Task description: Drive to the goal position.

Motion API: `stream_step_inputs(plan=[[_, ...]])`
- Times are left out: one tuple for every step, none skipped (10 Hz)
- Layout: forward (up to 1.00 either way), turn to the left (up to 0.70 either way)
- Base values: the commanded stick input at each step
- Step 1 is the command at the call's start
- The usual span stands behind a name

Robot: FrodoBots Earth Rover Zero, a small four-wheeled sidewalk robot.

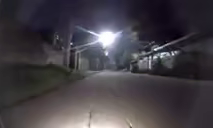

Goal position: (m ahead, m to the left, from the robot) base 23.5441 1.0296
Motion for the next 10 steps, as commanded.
stream_step_inputs(plan=[[1.00, 0.00], [1.00, 0.00], [1.00, 0.00], [1.00, 0.00], [1.00, 0.00], [1.00, -0.18], [1.00, -0.37], [0.99, -0.40], [1.00, -0.35], [1.00, -0.25]])
